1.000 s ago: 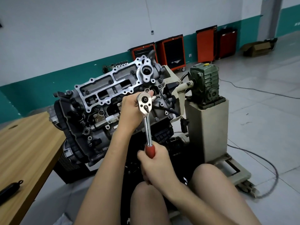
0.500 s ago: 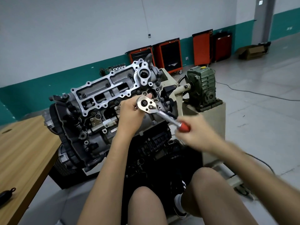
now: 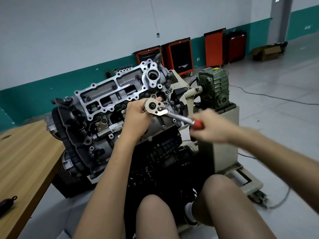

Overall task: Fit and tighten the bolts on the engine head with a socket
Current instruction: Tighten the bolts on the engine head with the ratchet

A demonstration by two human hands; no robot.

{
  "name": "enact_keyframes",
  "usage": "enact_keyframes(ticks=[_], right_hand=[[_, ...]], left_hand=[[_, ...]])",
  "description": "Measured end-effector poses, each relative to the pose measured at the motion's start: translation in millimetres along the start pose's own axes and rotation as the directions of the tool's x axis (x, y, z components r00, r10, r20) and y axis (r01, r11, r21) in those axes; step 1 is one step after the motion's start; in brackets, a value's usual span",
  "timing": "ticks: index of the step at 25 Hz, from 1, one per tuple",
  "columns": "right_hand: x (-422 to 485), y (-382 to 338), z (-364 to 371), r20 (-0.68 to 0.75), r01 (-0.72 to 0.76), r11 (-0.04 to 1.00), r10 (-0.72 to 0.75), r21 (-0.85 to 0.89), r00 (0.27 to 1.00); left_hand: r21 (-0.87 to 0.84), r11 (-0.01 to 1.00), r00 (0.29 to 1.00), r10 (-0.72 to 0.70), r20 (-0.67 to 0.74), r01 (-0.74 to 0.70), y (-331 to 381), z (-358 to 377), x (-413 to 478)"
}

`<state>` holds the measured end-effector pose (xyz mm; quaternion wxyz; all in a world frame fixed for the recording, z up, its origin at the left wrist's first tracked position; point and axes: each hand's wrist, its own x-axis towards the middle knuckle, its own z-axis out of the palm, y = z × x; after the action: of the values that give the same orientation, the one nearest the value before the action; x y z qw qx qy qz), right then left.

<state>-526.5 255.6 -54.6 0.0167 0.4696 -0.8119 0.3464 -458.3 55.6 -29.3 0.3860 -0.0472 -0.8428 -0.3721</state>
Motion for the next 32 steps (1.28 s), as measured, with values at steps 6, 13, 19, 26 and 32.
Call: enact_keyframes(ticks=[6, 13, 19, 26, 32], right_hand=[[-16.1, -5.3, 35.1, -0.21, 0.014, 0.992, 0.013, 0.124, 0.978], [-25.5, -82.0, 146.7, -0.147, -0.078, 0.589, 0.325, 0.804, 0.934], [-6.6, -0.1, -5.0, 0.009, 0.002, 1.0, -0.002, -0.006, 1.0], [-29.8, -24.4, 72.1, -0.239, -0.003, 0.948, 0.083, 0.318, 0.967], [-25.3, -95.7, 155.7, -0.175, -0.071, 0.573, 0.362, 0.817, 0.916]], left_hand=[[-0.056, 0.997, 0.997, -0.049, -0.064, 0.046, -1.9, 5.8, -5.1], [-0.027, 0.998, 0.996, -0.05, -0.075, 0.048, -1.2, 4.1, -2.2], [0.001, 1.0, 1.0, -0.016, 0.011, 0.016, 0.5, 4.1, 2.2], [-0.079, 0.995, 0.996, -0.065, -0.055, 0.06, -2.8, 3.2, -2.5], [-0.068, 0.997, 0.998, -0.03, -0.063, 0.026, -0.2, 2.7, -4.0]])
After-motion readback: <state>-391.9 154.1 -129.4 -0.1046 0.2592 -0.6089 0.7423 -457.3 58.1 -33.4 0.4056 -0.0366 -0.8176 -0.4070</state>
